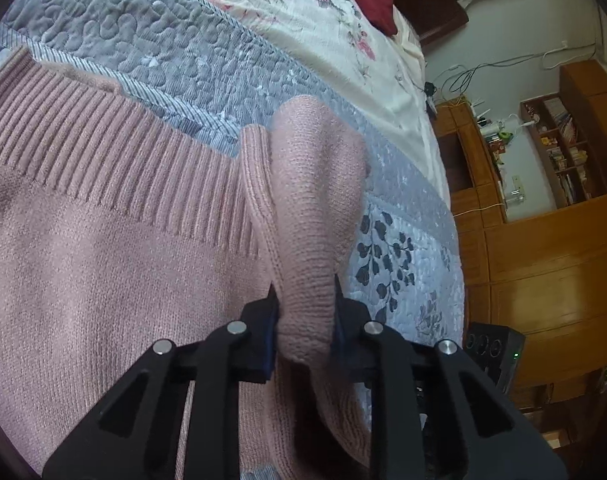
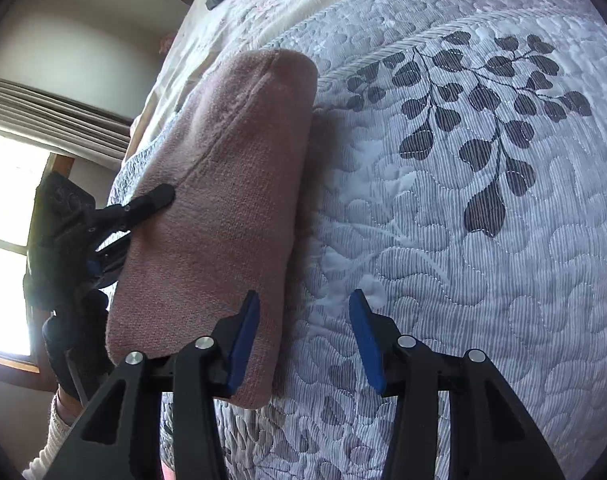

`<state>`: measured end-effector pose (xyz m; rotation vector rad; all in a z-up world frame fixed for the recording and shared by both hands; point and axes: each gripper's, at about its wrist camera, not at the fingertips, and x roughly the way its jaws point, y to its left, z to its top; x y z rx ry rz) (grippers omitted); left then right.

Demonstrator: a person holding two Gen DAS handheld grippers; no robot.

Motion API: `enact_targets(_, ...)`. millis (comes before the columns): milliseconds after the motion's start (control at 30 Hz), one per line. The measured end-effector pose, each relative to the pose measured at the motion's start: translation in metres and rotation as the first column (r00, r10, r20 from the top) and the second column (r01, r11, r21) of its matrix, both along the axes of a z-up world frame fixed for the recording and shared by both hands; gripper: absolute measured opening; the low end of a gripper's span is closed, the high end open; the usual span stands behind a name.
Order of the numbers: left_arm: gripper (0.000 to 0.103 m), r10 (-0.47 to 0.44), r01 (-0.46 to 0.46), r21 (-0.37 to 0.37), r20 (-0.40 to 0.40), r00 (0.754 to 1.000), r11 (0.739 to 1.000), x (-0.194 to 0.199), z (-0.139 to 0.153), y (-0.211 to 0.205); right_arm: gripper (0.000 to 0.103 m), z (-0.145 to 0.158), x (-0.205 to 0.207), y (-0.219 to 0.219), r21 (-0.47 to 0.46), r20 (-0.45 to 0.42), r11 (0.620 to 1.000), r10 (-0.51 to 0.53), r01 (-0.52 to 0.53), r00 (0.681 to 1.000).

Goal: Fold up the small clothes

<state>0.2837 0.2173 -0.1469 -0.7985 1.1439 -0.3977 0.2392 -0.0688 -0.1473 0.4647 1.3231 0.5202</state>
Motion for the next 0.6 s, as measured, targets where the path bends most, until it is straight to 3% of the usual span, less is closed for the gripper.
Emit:
enact_targets(300, 0.019, 0.103, -0.104, 0.010, 0.104, 0.989, 0.995, -0.028, 0.050, 0.080, 0.048, 0.022, -0.003, 0.032, 0.003, 0.051, 0.999, 0.049, -0.050, 0.997)
enact_targets(600, 0.019, 0.214, -0.217, 0.039, 0.064, 0.975, 0.975, -0.053, 0.043, 0.174, 0.048, 0.027, -0.008, 0.092, -0.005, 0.074, 0.986, 0.169, -0.169, 0.983)
